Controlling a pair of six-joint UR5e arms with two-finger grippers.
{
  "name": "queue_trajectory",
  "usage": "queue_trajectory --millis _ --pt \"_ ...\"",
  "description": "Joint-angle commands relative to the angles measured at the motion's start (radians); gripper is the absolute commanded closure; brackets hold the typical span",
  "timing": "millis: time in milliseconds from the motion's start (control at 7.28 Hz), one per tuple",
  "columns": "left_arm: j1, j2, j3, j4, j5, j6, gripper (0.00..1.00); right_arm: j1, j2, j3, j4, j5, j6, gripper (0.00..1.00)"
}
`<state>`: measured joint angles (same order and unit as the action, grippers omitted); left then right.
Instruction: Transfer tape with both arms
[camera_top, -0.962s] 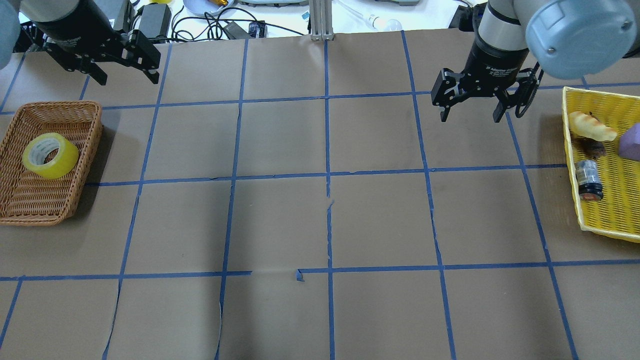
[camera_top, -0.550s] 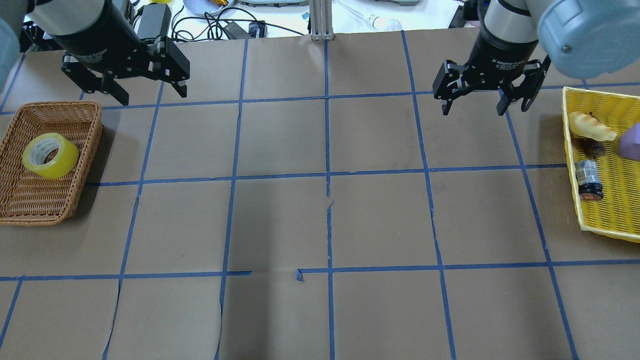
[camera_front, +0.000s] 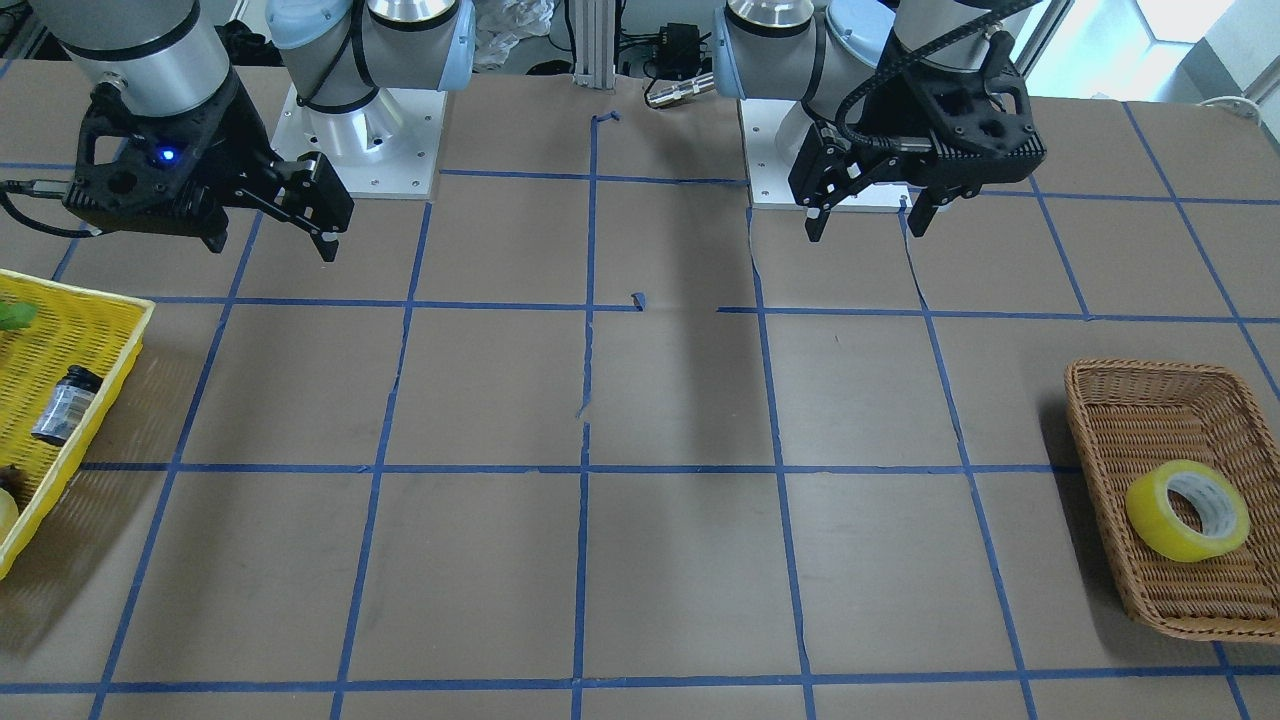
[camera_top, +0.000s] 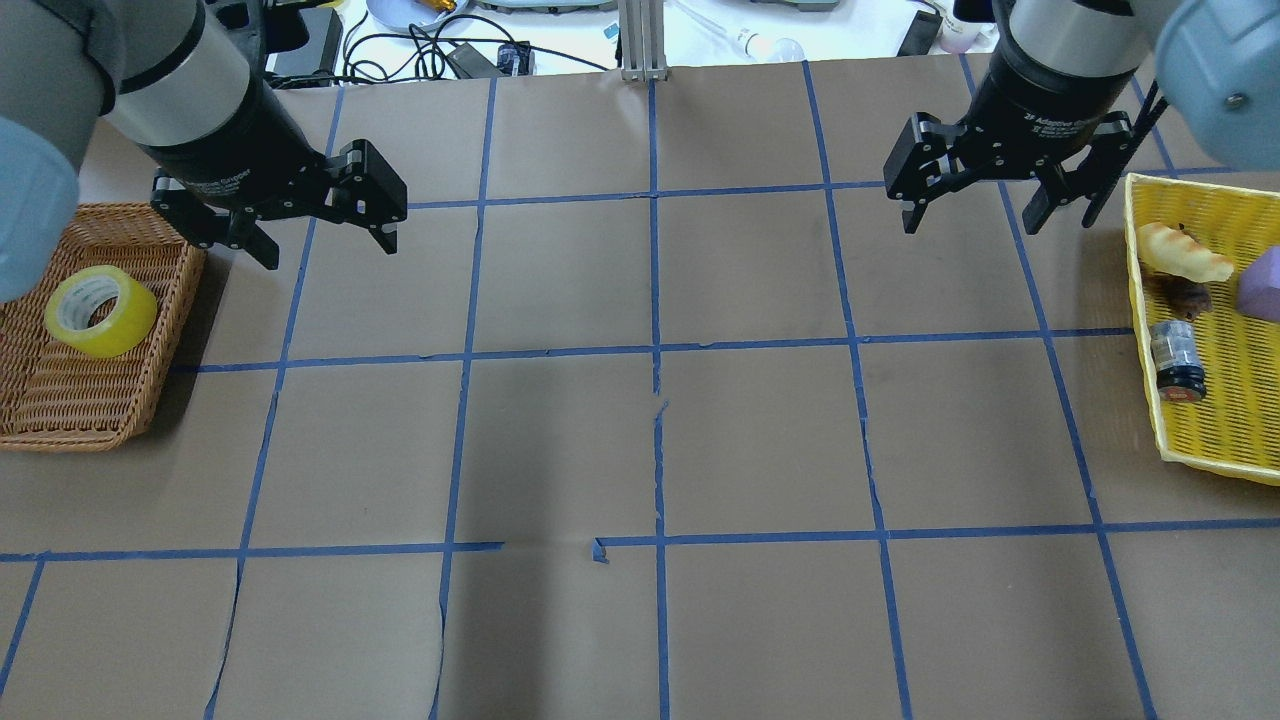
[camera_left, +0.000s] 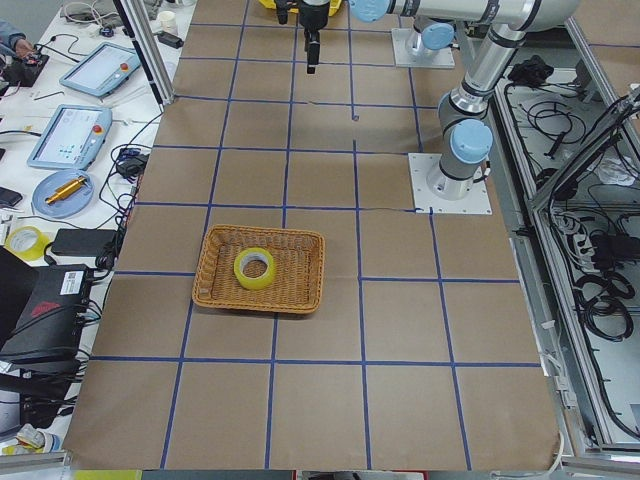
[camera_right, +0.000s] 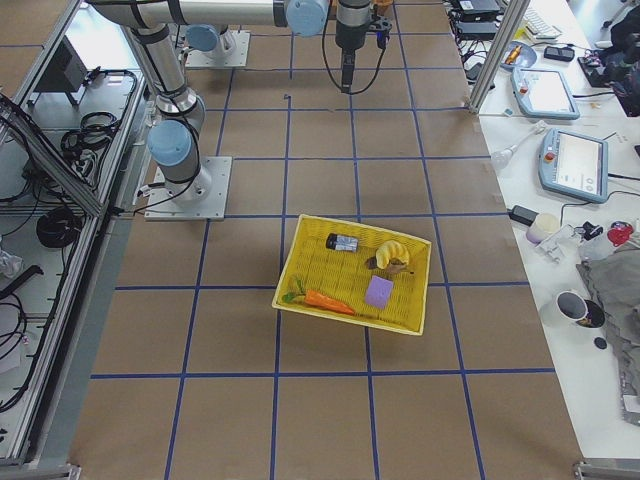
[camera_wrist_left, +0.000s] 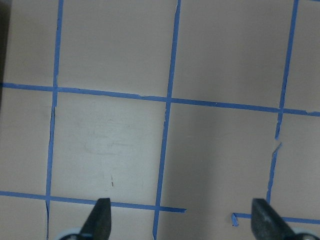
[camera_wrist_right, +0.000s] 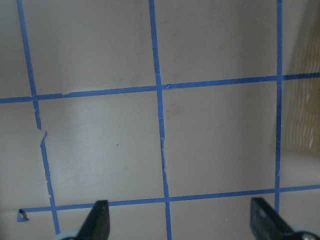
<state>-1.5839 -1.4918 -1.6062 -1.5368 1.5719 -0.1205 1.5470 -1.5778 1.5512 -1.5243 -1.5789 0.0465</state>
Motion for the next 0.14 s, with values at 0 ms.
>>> queue_trajectory --millis 0 --pt "-0.001 -0.004 0.002 0.004 0.0 -0.001 0.0 0.001 -0.001 0.006 0.006 -0.001 0.013 0.0"
